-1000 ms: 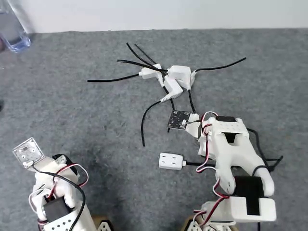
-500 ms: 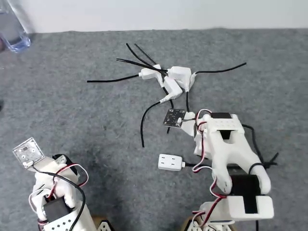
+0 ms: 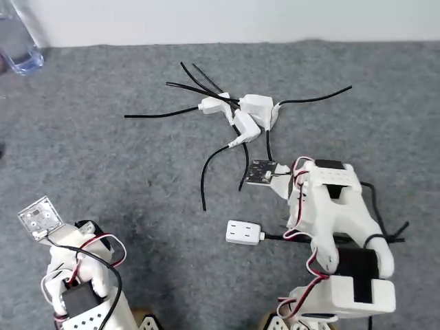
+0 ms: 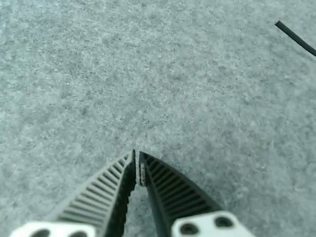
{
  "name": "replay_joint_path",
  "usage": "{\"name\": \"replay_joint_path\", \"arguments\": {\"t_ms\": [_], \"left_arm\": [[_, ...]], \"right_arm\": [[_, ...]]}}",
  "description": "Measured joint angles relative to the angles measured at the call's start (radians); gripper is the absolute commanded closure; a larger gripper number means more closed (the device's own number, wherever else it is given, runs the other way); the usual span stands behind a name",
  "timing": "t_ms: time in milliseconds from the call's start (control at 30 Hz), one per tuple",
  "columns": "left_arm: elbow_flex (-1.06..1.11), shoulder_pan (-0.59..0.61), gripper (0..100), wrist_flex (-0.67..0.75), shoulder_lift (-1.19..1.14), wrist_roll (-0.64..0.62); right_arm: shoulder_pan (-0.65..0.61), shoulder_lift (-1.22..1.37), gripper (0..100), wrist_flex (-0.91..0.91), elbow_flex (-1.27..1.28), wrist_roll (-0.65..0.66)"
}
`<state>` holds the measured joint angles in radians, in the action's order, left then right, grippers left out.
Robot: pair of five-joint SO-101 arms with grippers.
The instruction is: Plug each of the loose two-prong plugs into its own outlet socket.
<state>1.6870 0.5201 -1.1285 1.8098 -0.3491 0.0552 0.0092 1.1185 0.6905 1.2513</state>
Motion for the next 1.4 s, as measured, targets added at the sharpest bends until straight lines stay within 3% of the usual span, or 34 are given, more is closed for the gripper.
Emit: {"name": "replay_joint_path", "arguments": {"t_ms": [133,300,700,800,1100,1400], "left_arm": [[0.0,0.0,99,0.0,0.0,0.0],[0.0,0.0,99,0.0,0.0,0.0],[0.0,0.0,98,0.0,0.0,0.0],[0.0,-0.005,98,0.0,0.0,0.0],[0.0,-0.176,98,0.0,0.0,0.0],[0.0,-0.324,98,0.104,0.0,0.0]], "right_arm": [[0.005,0.0,87.4,0.002,0.002,0.009],[0.003,-0.02,99.6,-0.017,0.034,0.009],[0.003,-0.04,99.1,-0.071,0.052,0.008],[0.003,-0.054,99.1,-0.124,0.075,-0.052],[-0.094,-0.193,99.1,-0.178,0.08,-0.178],[-0.209,-0.559,99.2,0.068,0.081,-0.235]]}}
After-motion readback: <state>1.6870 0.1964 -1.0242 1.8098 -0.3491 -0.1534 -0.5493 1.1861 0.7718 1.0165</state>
